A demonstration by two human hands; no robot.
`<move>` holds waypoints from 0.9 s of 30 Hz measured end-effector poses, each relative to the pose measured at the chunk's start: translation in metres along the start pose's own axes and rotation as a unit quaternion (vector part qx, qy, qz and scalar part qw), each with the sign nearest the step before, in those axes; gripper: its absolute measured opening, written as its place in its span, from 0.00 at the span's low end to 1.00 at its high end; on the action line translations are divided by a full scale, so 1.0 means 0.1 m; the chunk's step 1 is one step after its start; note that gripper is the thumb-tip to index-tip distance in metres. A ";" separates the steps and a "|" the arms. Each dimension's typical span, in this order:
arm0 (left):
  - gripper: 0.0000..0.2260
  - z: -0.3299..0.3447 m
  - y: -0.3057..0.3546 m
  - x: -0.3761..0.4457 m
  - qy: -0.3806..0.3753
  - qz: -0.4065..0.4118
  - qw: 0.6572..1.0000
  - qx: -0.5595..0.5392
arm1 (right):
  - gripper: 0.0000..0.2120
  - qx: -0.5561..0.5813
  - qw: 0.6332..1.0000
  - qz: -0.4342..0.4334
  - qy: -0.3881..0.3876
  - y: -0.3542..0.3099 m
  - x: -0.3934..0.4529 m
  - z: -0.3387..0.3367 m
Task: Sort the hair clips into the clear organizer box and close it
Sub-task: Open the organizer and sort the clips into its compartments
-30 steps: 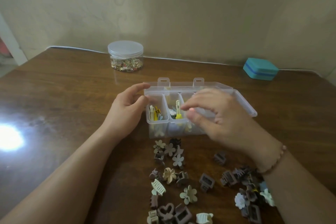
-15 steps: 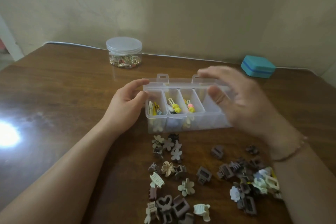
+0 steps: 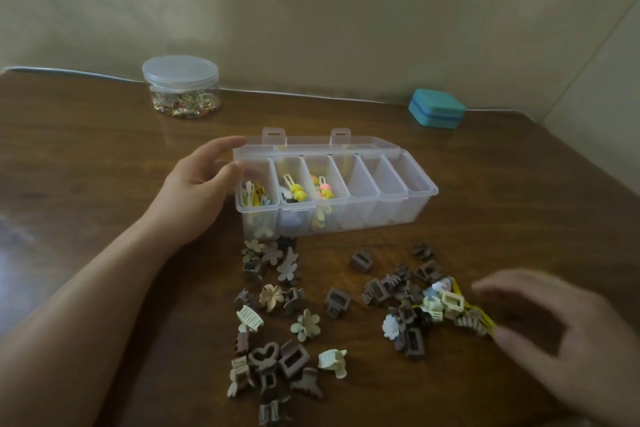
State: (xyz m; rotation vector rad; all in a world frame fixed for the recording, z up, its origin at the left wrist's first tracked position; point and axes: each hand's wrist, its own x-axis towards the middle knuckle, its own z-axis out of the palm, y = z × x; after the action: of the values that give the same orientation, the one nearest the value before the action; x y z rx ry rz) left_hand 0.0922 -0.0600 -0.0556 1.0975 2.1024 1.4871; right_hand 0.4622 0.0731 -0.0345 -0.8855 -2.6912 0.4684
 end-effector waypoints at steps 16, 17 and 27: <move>0.16 0.00 -0.03 0.02 -0.005 0.008 1.000 0.001 | 0.20 0.003 0.996 0.089 -0.019 0.15 0.29 0.08; 0.16 0.00 -0.03 0.02 -0.006 0.010 1.000 0.000 | 0.19 -0.006 0.997 0.079 -0.019 0.11 0.39 0.03; 0.16 -0.02 -0.08 0.04 -0.005 0.026 1.000 0.011 | 0.09 0.219 0.969 -0.052 0.101 -0.83 1.67 0.22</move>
State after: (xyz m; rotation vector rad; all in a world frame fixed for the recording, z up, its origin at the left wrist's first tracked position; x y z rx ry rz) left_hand 0.0849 -0.0593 -0.0609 1.1734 2.1047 1.4818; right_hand 0.2809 0.1074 0.0020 -0.6228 -2.3018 0.8557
